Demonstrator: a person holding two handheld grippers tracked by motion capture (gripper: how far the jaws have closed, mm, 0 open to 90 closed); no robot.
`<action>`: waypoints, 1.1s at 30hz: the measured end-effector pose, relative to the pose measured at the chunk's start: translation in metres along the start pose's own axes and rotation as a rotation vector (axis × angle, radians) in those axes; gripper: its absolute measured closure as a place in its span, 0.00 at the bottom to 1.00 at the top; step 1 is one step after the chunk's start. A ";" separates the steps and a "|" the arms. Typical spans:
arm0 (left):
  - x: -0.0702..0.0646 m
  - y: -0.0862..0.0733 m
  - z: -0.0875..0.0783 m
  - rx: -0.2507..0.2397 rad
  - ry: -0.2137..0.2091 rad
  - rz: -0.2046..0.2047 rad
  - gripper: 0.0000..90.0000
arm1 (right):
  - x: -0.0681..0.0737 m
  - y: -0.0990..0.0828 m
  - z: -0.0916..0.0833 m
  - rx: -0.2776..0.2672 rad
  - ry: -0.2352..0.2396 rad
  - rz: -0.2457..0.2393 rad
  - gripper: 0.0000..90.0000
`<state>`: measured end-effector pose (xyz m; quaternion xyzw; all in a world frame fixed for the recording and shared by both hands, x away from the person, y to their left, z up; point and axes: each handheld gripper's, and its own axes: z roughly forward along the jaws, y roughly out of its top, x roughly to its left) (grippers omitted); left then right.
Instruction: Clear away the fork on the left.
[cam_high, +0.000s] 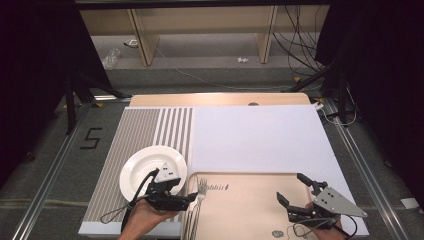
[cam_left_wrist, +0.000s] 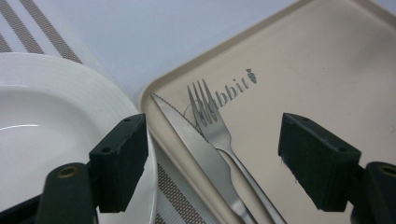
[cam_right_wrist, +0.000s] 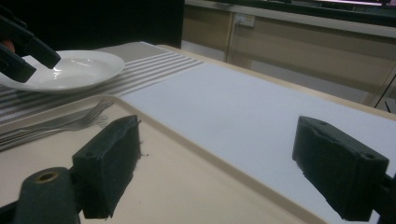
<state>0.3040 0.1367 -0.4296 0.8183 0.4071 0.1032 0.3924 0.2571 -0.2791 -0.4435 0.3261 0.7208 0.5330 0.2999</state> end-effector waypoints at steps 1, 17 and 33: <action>0.001 -0.001 -0.001 -0.003 0.002 -0.003 0.26 | 0.000 0.000 0.000 0.001 0.001 0.000 0.18; 0.013 -0.014 -0.019 -0.049 0.035 -0.073 0.22 | -0.001 0.000 0.000 -0.002 0.003 0.003 0.18; 0.025 -0.026 -0.035 -0.094 0.069 -0.165 0.21 | -0.002 -0.001 -0.001 -0.005 0.004 0.010 0.18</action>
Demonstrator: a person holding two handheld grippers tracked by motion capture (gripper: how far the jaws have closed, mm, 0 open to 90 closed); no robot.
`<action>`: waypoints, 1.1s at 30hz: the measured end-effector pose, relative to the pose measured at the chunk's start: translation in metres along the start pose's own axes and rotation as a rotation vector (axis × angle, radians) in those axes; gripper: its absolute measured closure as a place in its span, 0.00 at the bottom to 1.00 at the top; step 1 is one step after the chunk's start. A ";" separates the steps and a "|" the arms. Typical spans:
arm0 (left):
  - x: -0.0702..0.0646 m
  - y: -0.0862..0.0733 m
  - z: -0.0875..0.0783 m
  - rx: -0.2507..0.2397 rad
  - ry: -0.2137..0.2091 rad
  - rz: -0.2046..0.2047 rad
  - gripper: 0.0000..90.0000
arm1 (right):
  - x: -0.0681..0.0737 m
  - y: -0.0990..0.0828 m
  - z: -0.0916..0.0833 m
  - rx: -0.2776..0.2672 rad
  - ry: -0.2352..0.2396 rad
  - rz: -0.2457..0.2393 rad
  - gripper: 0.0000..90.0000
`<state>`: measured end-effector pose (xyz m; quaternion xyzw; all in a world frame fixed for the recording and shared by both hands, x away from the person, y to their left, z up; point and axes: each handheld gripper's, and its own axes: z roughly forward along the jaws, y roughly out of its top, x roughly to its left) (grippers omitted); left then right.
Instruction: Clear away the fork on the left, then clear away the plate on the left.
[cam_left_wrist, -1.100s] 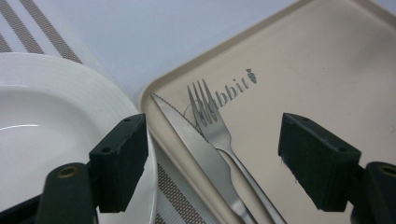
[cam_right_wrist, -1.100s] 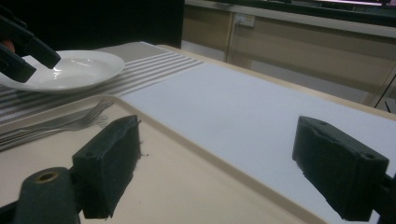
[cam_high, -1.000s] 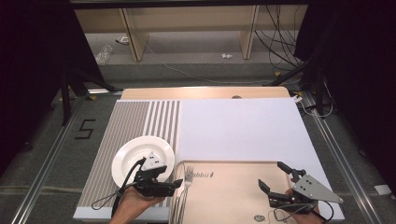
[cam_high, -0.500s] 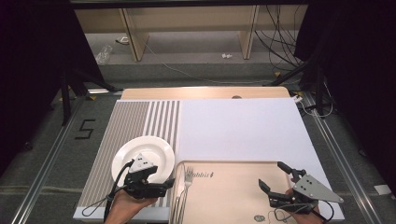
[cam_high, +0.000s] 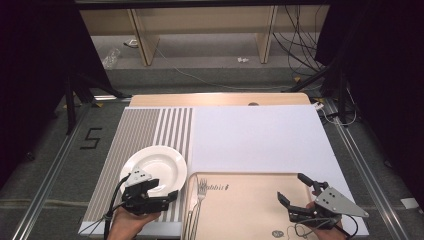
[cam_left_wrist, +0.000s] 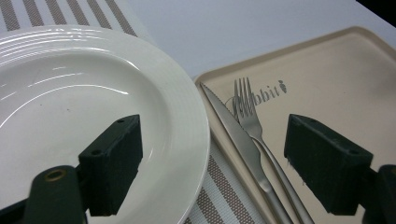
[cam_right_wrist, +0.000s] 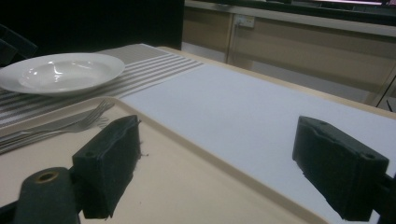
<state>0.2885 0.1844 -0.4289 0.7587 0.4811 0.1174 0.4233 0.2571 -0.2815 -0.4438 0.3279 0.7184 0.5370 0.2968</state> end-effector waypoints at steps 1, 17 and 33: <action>0.001 0.000 -0.001 -0.001 0.003 -0.004 0.21 | 0.000 0.000 0.000 0.000 0.000 0.000 0.18; 0.016 -0.009 -0.011 -0.028 0.066 -0.113 0.21 | 0.000 -0.001 -0.003 0.001 -0.008 0.003 0.18; 0.033 -0.021 -0.025 -0.081 0.100 -0.262 0.21 | 0.001 0.000 -0.002 0.001 -0.008 0.000 0.18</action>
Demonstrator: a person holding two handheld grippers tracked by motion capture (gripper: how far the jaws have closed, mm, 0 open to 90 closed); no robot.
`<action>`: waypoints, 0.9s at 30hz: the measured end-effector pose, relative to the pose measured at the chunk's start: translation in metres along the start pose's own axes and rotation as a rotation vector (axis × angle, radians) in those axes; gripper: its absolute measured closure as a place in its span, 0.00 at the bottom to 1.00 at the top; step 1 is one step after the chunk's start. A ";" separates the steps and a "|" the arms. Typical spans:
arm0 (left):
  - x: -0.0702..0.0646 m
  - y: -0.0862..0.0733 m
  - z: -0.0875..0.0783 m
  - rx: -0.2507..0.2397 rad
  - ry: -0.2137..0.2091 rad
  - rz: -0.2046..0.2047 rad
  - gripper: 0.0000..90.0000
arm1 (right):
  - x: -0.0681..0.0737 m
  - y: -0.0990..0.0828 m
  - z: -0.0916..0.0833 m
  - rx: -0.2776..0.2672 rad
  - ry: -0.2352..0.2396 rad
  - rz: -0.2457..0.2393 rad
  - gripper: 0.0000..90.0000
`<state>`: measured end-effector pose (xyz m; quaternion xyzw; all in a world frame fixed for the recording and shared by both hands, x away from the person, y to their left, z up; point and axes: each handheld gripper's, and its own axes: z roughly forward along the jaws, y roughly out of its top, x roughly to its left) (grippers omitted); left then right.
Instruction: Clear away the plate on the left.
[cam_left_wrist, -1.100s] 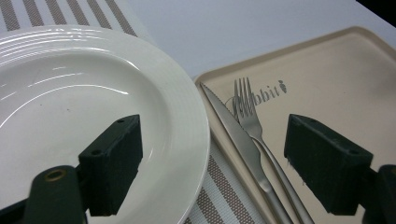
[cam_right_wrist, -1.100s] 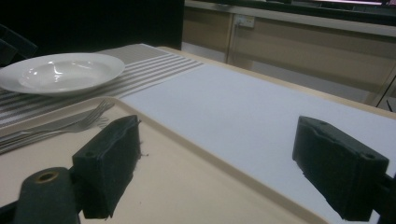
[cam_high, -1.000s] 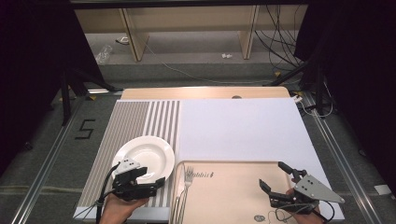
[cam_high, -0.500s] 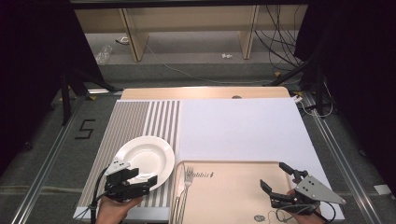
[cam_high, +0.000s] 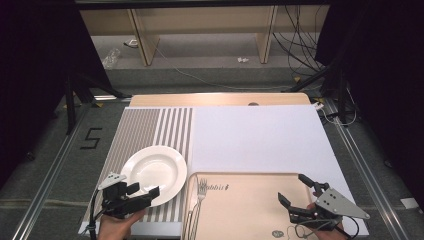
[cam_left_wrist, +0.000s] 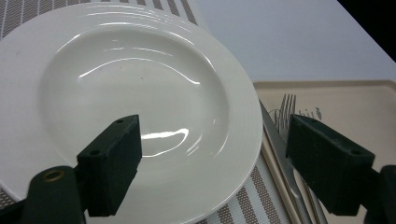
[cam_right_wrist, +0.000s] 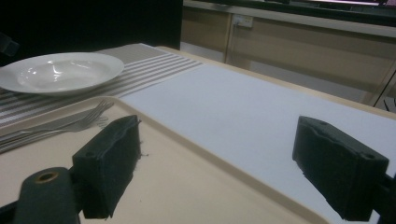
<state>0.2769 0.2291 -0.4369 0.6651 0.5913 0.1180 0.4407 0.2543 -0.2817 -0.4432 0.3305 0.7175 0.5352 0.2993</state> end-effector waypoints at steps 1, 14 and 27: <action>0.001 0.000 -0.001 -0.003 0.003 -0.008 0.21 | 0.000 0.000 0.000 0.001 0.000 -0.001 0.18; 0.016 -0.005 -0.013 -0.048 0.035 -0.081 0.21 | 0.001 0.001 0.001 0.001 -0.001 -0.004 0.18; 0.033 -0.009 -0.020 -0.060 0.088 -0.181 0.21 | 0.001 0.001 0.000 0.000 0.000 -0.001 0.18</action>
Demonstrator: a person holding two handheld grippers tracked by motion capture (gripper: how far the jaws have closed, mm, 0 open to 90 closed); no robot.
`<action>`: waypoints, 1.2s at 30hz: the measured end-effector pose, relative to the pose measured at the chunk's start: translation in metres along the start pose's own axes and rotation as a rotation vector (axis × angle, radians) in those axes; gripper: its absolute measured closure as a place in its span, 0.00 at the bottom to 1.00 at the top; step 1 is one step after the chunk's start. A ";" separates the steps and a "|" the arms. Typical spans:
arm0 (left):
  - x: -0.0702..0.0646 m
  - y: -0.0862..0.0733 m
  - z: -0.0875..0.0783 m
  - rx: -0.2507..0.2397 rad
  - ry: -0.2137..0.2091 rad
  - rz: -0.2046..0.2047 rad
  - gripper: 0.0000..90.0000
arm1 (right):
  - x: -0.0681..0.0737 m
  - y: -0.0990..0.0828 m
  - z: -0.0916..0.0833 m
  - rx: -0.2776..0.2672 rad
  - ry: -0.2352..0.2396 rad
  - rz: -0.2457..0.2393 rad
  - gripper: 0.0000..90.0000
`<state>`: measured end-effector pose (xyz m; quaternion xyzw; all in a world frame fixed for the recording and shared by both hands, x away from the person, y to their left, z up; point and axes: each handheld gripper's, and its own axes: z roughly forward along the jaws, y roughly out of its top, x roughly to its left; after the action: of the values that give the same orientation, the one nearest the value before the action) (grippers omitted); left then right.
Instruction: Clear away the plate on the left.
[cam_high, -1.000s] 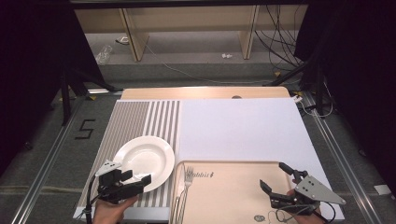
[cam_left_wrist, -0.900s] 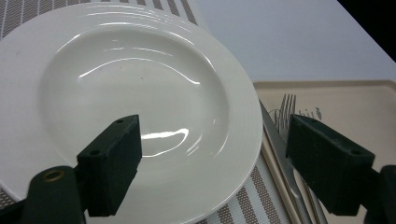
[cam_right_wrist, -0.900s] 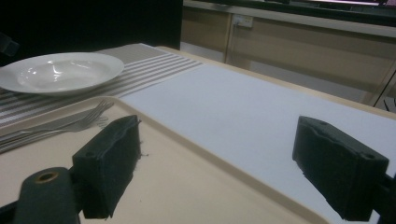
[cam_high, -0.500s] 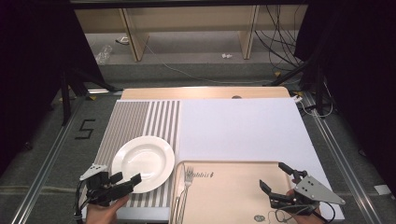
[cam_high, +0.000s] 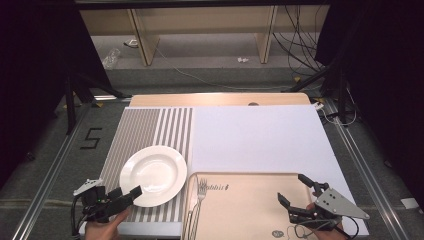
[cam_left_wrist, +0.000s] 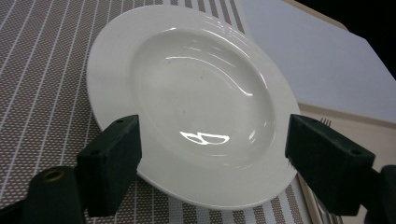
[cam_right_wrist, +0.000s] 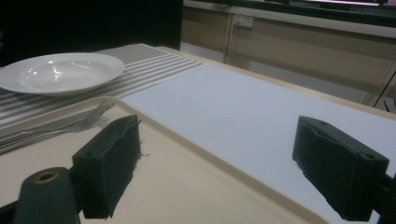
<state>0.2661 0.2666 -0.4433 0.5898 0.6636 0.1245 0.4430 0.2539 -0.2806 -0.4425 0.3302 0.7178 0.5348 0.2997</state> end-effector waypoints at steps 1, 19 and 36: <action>0.002 0.000 0.000 0.002 0.002 -0.007 0.21 | 0.000 0.000 0.000 -0.001 0.000 0.000 0.18; 0.031 -0.004 -0.003 -0.004 -0.046 -0.259 0.21 | 0.000 0.000 0.000 0.000 0.001 0.002 0.18; 0.046 -0.017 0.006 0.027 -0.156 -0.528 0.23 | -0.001 0.000 0.000 -0.005 -0.001 0.012 0.18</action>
<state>0.2633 0.3010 -0.4787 0.4100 0.7599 -0.0499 0.5019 0.2548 -0.2814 -0.4423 0.3340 0.7142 0.5383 0.2976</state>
